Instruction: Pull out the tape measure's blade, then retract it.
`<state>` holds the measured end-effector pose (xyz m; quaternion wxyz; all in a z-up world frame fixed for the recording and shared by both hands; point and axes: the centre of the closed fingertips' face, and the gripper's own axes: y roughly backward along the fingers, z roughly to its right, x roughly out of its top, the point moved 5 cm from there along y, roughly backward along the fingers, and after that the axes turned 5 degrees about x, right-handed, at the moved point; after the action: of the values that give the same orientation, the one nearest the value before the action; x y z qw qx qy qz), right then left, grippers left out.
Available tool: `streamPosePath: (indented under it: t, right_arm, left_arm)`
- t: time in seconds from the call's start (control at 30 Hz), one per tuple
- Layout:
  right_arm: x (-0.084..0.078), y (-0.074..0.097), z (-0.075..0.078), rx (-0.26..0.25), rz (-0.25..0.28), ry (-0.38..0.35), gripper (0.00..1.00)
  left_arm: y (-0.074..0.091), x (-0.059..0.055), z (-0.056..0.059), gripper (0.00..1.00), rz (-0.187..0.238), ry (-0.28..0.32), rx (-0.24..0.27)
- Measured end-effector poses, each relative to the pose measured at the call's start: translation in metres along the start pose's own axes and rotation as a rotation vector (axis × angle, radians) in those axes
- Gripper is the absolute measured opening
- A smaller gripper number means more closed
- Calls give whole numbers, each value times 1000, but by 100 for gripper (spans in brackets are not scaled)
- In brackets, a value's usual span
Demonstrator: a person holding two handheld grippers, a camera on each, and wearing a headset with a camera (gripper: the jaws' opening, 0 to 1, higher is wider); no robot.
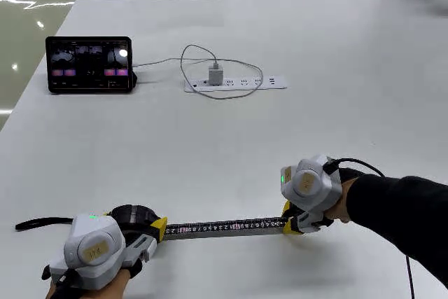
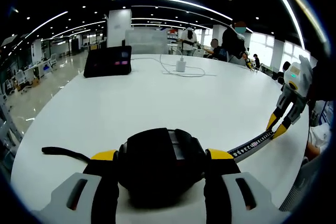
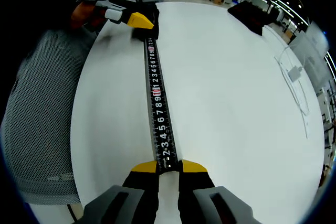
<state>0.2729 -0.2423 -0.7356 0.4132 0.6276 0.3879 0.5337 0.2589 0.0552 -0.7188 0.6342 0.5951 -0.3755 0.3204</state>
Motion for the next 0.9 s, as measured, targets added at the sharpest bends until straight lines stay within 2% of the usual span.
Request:
streamPosePath:
  t: [0.03,0.47,0.73,0.9]
  right_arm:
    - [0,0,0,1,2,-5,9]
    - [2,0,1,8,2,14,10]
    - [4,-1,2,12,1,-31,10]
    - [7,-2,3,18,-8,-15,10]
  left_arm:
    - [0,0,0,61,2,-16,1]
    - [-1,0,-1,61,-1,-14,-1]
    - [-1,0,-1,61,0,-13,-6]
    - [-1,0,-1,61,-5,-16,-9]
